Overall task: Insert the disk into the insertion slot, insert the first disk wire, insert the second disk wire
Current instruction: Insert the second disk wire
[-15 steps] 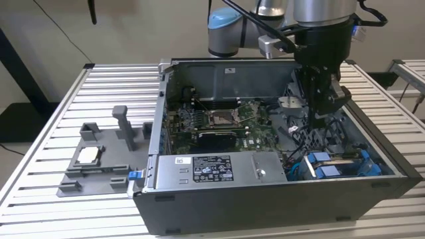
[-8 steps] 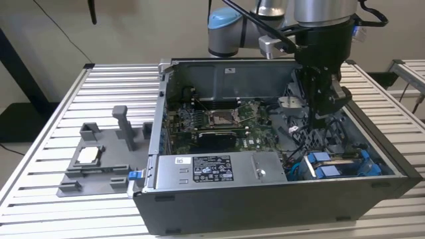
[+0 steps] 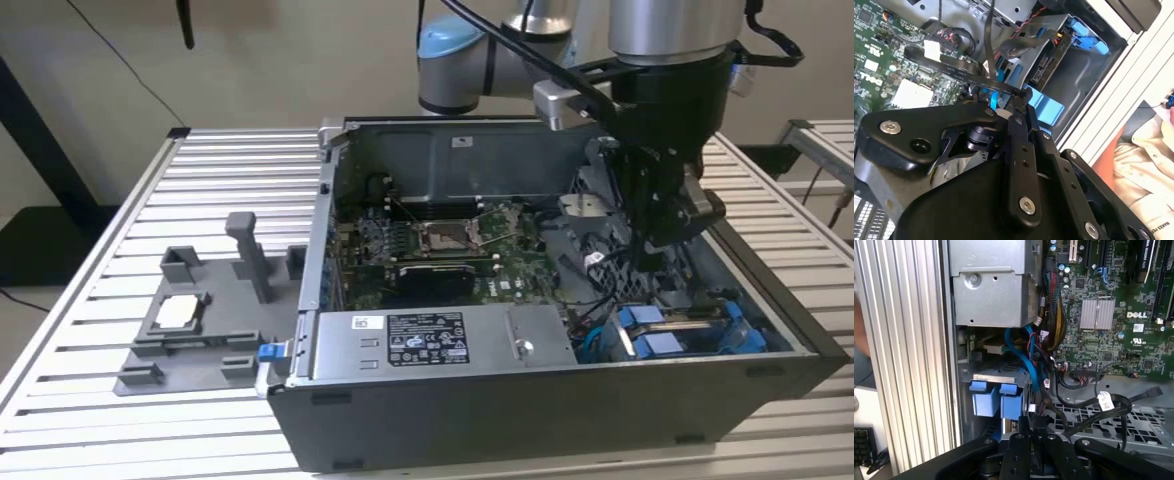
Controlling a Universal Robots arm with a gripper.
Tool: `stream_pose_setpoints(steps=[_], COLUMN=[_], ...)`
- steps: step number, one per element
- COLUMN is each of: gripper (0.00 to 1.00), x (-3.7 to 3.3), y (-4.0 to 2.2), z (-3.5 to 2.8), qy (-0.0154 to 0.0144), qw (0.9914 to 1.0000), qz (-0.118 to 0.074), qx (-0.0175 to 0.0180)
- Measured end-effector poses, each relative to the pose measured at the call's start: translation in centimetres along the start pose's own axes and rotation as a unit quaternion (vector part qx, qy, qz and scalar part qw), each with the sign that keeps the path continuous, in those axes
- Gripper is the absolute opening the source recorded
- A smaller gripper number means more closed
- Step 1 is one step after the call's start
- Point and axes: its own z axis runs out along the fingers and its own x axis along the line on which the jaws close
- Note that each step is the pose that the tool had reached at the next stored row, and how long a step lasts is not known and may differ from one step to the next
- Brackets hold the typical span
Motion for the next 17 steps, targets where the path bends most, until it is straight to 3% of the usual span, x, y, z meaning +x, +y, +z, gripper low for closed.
stream_pose_setpoints(steps=[14, 16, 17], gripper=[0.16, 0.16, 0.16], x=[2.71, 2.88, 2.9], y=[-1.81, -1.97, -2.0], z=[1.03, 1.13, 1.16], qy=[-0.0149, -0.019, -0.0247], qw=[0.99979, 0.99971, 0.99958], qz=[0.0, 0.001, 0.002], qx=[-0.0143, -0.0148, -0.0148])
